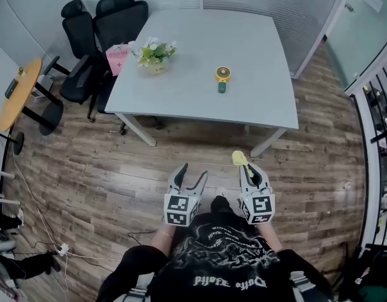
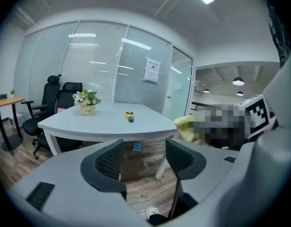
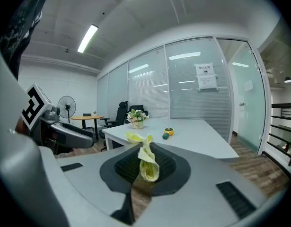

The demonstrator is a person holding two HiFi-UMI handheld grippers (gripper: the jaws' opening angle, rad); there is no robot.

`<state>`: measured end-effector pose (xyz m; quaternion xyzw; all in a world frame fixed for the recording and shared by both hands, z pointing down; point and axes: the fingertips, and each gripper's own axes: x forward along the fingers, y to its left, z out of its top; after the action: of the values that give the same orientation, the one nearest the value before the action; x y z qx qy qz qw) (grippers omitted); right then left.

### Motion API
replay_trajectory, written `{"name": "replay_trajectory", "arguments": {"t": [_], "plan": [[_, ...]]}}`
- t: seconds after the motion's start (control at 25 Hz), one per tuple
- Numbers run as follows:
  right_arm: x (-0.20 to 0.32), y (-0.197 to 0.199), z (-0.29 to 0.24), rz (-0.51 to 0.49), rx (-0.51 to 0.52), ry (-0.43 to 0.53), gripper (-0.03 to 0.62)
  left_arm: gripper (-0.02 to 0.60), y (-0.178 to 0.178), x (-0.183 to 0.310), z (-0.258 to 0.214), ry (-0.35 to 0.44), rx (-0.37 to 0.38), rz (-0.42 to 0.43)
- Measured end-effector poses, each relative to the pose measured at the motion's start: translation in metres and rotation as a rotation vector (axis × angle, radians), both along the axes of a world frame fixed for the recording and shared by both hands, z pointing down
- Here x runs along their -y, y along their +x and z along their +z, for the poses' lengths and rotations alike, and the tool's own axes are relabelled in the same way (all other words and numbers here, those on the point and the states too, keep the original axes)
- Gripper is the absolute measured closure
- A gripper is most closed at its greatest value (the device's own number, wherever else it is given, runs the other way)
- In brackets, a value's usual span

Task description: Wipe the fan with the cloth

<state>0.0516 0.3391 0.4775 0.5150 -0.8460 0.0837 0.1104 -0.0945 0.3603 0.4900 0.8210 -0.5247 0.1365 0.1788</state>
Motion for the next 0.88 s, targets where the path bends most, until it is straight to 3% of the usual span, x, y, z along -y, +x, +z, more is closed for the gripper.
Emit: {"name": "replay_trajectory", "arguments": {"t": [0.48, 0.6, 0.72, 0.88], "plan": [[0.106, 0.052, 0.003, -0.093, 0.005, 0.006, 0.556, 0.299, 0.055, 0.102, 0.014, -0.038, 0.093, -0.107], [0.119, 0.059, 0.012, -0.107, -0.013, -0.011, 0.556, 0.299, 0.068, 0.115, 0.017, -0.05, 0.096, -0.102], [0.124, 0.063, 0.023, -0.097, -0.006, -0.038, 0.556, 0.293, 0.073, 0.125, 0.033, -0.102, 0.144, -0.082], [0.134, 0.068, 0.032, -0.072, -0.008, -0.06, 0.556, 0.285, 0.078, 0.144, 0.037, -0.135, 0.104, -0.077]]}}
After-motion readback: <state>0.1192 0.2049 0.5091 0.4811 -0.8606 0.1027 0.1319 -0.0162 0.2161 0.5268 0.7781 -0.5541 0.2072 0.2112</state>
